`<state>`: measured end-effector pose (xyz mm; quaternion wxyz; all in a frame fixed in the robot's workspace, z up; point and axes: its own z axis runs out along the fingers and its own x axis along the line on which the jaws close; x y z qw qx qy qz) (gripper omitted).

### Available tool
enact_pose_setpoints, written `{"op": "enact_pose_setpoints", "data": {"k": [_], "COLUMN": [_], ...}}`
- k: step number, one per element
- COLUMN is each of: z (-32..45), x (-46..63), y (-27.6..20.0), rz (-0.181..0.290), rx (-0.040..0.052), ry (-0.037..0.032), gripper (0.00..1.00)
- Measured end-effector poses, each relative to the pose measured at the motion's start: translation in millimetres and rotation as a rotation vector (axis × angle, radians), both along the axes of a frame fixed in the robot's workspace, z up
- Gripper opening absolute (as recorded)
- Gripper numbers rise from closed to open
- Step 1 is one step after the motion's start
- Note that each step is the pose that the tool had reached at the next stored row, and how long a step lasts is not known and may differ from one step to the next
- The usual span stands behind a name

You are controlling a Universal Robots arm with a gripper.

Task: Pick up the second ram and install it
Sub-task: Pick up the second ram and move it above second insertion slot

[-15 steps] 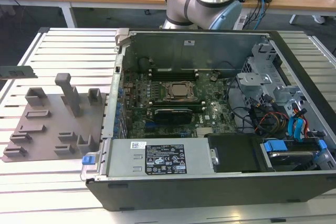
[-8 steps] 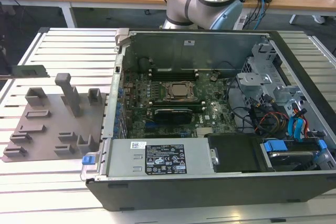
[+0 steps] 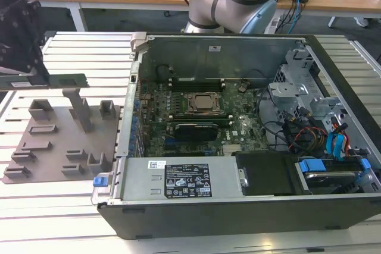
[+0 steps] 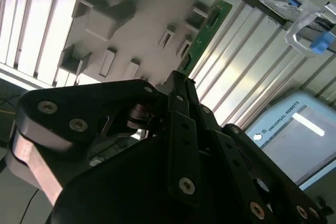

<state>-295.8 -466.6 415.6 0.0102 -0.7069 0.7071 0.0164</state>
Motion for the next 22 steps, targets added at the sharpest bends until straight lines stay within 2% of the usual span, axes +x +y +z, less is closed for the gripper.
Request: {"op": "enact_pose_setpoints", "data": {"k": [3,11,13,14,17,22], "z": [0.0,0.1,0.0,0.0,-0.1,-0.1], "x": [13.5,68.5,75.8,86.8,111.1,129.6], "y": [0.0,0.0,0.0,0.0,0.0,0.0], "rz": [0.0,0.0,0.0,0.0,0.0,0.0], "rx": [0.0,-0.0001,0.0,0.0,0.0,-0.0001], "ry": [0.0,0.0003,0.0002,0.0004,0.0011,0.0014], "gripper": [0.13,0.13,0.13,0.13,0.13,0.13]}}
